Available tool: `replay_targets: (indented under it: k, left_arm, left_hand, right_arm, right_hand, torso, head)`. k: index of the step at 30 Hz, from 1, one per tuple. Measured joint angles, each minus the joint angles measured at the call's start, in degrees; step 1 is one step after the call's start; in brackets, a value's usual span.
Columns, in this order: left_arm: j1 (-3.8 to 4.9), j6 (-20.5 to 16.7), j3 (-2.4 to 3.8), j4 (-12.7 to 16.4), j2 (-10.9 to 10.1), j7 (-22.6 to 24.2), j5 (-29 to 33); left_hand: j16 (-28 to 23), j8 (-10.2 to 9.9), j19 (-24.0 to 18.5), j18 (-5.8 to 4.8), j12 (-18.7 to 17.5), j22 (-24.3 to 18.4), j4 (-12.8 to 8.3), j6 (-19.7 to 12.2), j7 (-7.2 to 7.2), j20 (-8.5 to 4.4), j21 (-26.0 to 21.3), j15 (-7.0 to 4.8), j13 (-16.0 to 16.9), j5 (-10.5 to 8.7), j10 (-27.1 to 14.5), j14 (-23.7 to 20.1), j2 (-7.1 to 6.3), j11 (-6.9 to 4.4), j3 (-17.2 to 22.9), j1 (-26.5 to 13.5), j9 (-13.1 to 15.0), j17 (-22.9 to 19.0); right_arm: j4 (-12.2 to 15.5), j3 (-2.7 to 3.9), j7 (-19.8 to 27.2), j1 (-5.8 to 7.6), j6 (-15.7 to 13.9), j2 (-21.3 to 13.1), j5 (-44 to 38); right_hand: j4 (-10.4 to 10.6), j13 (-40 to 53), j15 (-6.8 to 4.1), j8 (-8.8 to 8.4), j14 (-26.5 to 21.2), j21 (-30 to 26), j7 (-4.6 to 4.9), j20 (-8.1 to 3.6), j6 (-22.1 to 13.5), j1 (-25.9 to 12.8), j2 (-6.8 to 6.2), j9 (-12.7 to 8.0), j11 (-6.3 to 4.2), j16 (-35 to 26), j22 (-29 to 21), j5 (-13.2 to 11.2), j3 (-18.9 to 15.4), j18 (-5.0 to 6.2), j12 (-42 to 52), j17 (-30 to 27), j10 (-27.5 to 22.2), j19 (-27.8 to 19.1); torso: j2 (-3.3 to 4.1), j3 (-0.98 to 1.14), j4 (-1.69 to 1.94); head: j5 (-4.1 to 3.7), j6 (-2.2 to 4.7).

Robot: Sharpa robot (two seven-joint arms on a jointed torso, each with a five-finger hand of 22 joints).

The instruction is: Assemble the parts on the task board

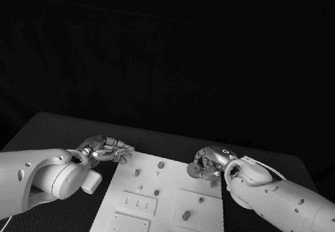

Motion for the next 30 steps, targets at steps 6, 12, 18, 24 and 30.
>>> replay_targets:
  k: [6, 12, 18, 24, 30]
  left_arm:
    - [0.00, 0.2, 0.00, 0.1, 0.0, 0.0, 0.0]
    - [0.00, 0.2, 0.00, 0.1, 0.0, 0.0, 0.0]
    - [0.00, 0.2, 0.00, 0.1, -0.1, 0.0, 0.0]
    - [0.02, 0.2, 0.03, 0.0, -0.4, 0.1, -0.1]
    - [0.02, 0.2, 0.04, 0.0, -0.5, 0.1, -0.1]
  left_hand:
    - [0.0, 0.0, 0.0, 0.00, 0.0, 0.0, 0.0, 0.0, 0.00, 0.00, 0.0, 0.00, 0.1, 0.00, 0.0, 0.0, 0.00, 0.00, 0.0, 0.0, 0.0, 0.0]
    - [0.0, -0.2, 0.0, 0.00, 0.0, 0.0, 0.1, 0.0, 0.00, 0.00, 0.0, 0.00, 0.0, 0.00, 0.0, 0.0, 0.00, 0.00, -0.1, 0.0, 0.0, 0.0]
    - [0.0, -0.2, 0.0, 0.00, 0.0, 0.0, 0.1, 0.0, 0.00, 0.00, 0.0, 0.00, 0.0, 0.00, 0.0, 0.0, 0.23, 0.00, -0.1, 0.2, 0.0, 0.0]
    - [0.0, -0.2, 0.0, 0.00, 0.0, 0.0, 0.0, 0.0, 0.00, 0.00, 0.0, 0.00, 0.0, 0.00, 0.0, 0.0, 0.23, 0.00, -0.3, 0.2, 0.0, 0.0]
    - [0.0, -0.2, 0.0, 0.00, 0.0, 0.0, 0.0, 0.0, 0.00, 0.00, 0.0, 0.00, 0.0, 0.00, 0.0, 0.0, 0.23, 0.00, -0.3, 0.2, 0.0, 0.0]
  right_arm:
    - [0.1, -0.21, 0.0, -0.11, -0.9, 0.2, -1.3]
    - [0.9, -0.40, 0.1, -0.23, -1.6, 0.2, -2.8]
    - [2.1, -0.56, -0.2, -0.46, -2.4, 0.0, -4.4]
    - [3.8, -0.72, -1.0, -0.65, -3.4, -0.7, -6.1]
    - [6.5, -0.82, -2.2, -0.32, -4.3, -1.8, -7.8]
  right_hand:
    - [-0.6, -0.3, -0.43, 0.62, 0.4, 0.2, -0.13, -0.20, 0.2, 0.8, 0.30, 0.1, -0.51, 0.6, 0.0, 0.0, 0.7, 0.00, 0.0, 0.4, 0.3, 0.2]
    - [-0.2, -0.6, -0.85, 0.63, 0.8, 0.7, -0.16, -0.23, 0.2, 0.6, 0.33, 0.1, -0.85, 1.1, 0.0, 0.0, 0.3, 0.00, 0.0, 0.9, 0.6, 0.2]
    - [-0.1, -0.8, -1.13, 1.21, 1.1, 0.9, -0.58, -0.41, 0.7, -0.6, 0.21, 0.1, -1.21, 1.1, 0.0, 0.2, -0.1, 0.02, 0.0, 1.0, 1.0, 0.4]
    - [0.2, -1.1, -1.15, 1.22, 1.2, 1.1, -0.64, -0.59, 0.8, -0.6, 0.20, 0.1, -1.41, 1.1, 0.0, 2.4, 0.5, 0.02, 0.0, 0.9, 1.2, 0.6]
    - [0.6, -1.2, -1.42, 1.22, 1.4, 1.2, -0.83, -0.41, 1.0, -0.6, 0.19, 0.1, -1.61, 1.4, 0.0, 2.4, 0.9, 0.03, 0.0, 1.2, 1.4, 0.8]
  torso:
    - [-0.04, 0.00, -0.04]
    - [-0.06, 0.01, -0.09]
    - [-0.08, 0.02, -0.08]
    - [-0.07, -0.01, -0.09]
    - [-0.08, -0.02, -0.09]
  head:
    - [-0.04, -0.07]
    - [-0.05, 0.16]
    - [-0.15, 0.50]
    - [-0.20, 0.73]
    - [-0.20, 0.76]
